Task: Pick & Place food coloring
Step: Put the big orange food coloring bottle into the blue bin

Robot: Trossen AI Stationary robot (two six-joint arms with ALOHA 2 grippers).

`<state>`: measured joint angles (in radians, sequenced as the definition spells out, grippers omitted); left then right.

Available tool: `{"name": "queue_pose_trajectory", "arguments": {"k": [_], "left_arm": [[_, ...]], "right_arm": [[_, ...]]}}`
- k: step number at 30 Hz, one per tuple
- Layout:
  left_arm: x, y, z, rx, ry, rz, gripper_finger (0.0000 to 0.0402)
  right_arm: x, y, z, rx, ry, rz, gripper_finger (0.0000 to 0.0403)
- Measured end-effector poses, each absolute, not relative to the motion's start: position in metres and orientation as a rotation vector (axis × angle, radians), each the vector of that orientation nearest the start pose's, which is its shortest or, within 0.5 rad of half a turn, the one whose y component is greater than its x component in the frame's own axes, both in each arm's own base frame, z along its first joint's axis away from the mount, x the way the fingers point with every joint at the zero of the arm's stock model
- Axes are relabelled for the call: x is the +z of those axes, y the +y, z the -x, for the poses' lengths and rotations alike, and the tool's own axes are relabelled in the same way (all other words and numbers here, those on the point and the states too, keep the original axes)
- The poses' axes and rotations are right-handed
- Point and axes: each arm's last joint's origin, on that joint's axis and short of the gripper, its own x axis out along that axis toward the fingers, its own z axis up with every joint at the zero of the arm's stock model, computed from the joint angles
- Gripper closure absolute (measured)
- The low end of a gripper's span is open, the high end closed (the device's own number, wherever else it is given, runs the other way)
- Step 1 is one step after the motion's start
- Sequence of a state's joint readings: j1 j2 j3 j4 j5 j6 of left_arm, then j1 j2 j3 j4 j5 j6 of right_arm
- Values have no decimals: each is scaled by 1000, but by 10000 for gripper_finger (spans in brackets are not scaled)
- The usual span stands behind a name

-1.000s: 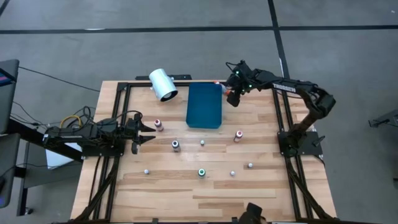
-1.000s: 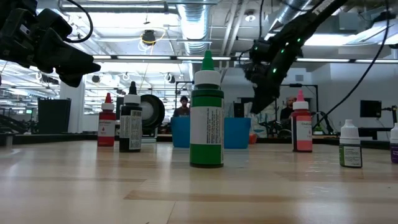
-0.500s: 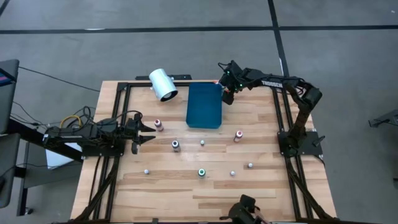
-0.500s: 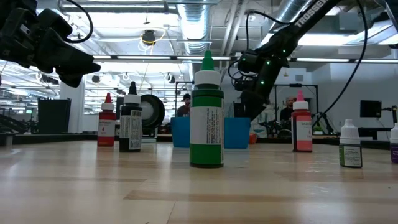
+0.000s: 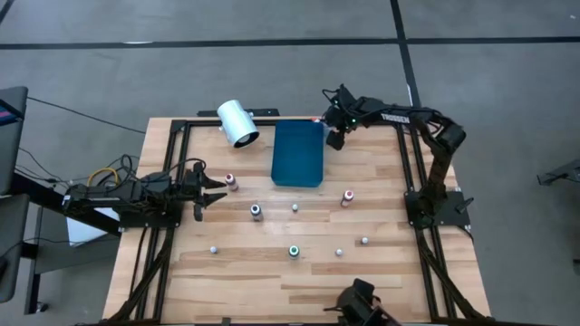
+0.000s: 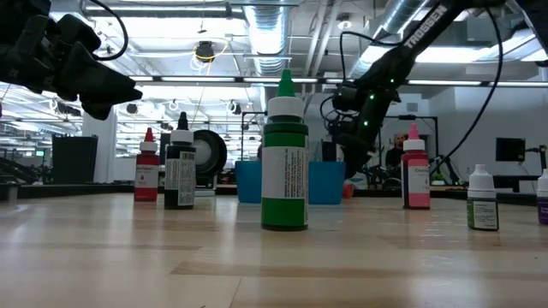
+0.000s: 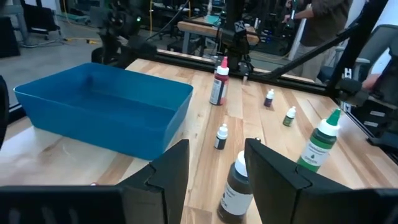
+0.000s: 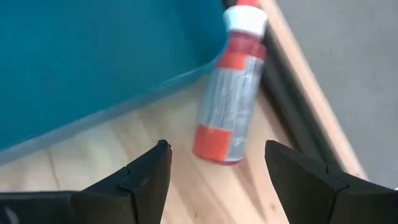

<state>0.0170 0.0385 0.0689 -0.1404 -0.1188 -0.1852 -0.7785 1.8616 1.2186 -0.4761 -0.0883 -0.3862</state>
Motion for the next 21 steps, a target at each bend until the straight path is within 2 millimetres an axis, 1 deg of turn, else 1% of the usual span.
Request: {"name": "queue_pose_trajectory", "arguments": {"k": [5, 14, 17, 21], "left_arm": [[171, 5, -95, 146, 95, 198, 255], [171, 5, -95, 146, 95, 200, 255], [170, 5, -95, 147, 96, 200, 255], [170, 5, -95, 147, 96, 200, 255]], "right_arm": [[159, -261, -272, -405, 1117, -120, 154], [142, -262, -276, -420, 1157, -134, 155], [141, -261, -277, -421, 1163, -141, 168], [142, -261, -277, -423, 1158, -139, 199]]}}
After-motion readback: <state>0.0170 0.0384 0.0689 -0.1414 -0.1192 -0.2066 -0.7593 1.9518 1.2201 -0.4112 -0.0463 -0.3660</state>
